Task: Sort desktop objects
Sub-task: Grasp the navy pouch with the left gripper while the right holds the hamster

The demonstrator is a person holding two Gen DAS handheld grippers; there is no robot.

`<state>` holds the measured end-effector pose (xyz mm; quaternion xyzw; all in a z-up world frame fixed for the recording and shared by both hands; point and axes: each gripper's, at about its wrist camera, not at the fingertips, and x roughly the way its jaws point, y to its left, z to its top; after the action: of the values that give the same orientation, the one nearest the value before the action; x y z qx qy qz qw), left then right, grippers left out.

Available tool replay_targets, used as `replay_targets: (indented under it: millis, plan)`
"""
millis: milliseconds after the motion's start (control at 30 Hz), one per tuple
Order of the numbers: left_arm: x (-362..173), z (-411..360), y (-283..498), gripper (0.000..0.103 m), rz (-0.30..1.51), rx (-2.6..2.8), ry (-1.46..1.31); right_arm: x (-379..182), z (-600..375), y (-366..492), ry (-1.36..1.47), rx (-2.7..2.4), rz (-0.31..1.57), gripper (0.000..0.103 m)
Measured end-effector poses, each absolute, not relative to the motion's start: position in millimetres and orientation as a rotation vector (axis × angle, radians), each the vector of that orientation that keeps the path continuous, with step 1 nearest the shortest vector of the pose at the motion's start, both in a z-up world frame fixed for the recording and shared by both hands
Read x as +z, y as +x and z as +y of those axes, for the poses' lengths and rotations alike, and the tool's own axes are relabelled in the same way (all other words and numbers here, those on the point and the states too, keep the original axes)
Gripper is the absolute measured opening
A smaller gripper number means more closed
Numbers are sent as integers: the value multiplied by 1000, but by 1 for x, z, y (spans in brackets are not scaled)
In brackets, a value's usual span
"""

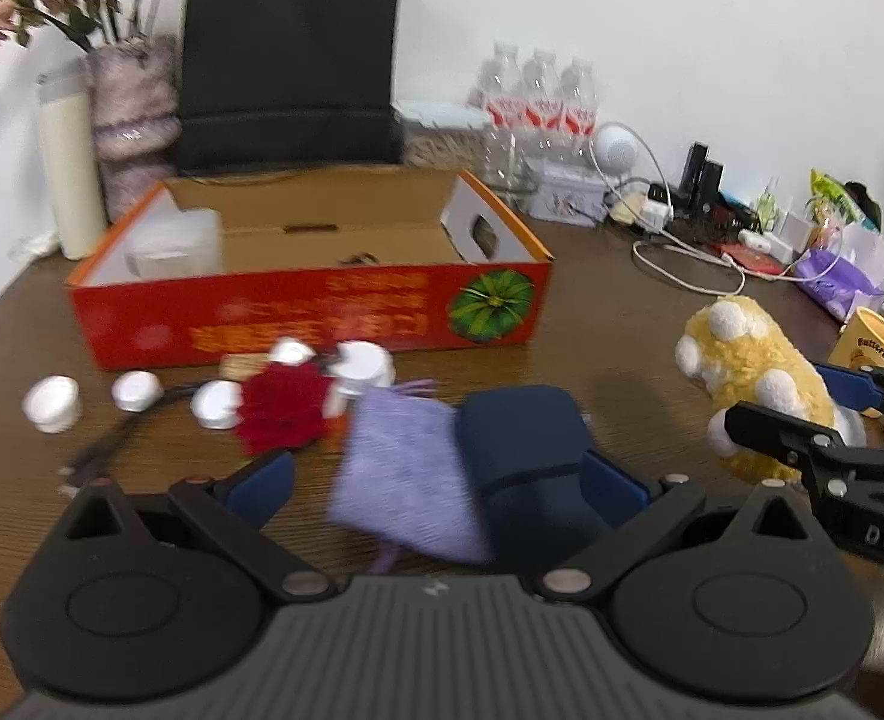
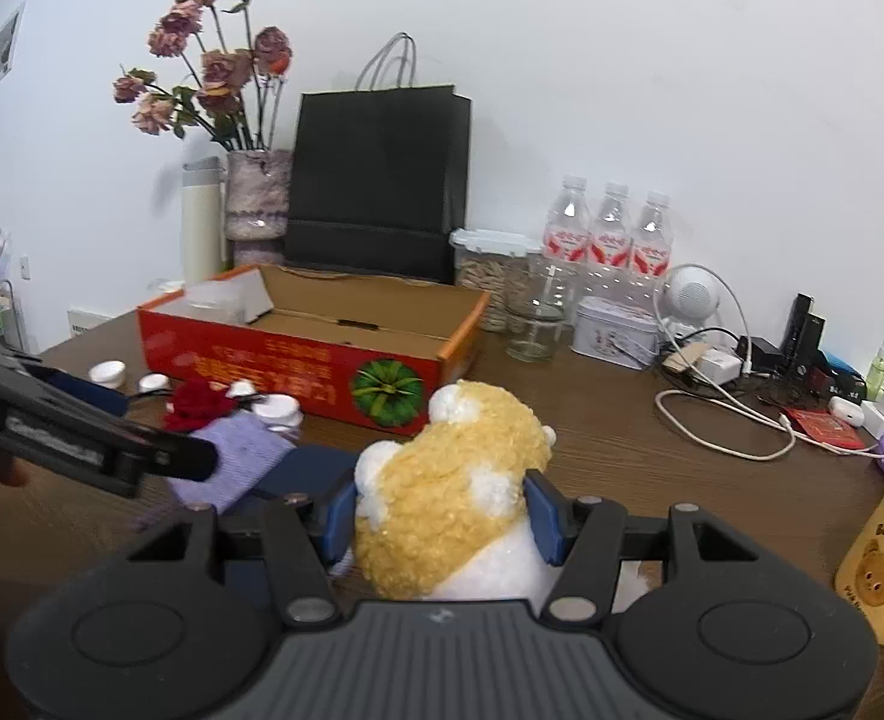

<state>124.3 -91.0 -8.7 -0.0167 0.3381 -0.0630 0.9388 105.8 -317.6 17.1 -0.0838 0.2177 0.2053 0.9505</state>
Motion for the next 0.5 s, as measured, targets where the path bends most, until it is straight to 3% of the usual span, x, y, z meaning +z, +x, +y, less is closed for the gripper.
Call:
replay_targets:
  millis: [400, 500]
  plan:
    - [-51, -150, 168, 103, 822, -22, 27, -14, -354, 141, -131, 406, 471, 56]
    - [-53, -152, 169, 93, 819, -20, 13, -21, -355, 142, -141, 412, 490, 56]
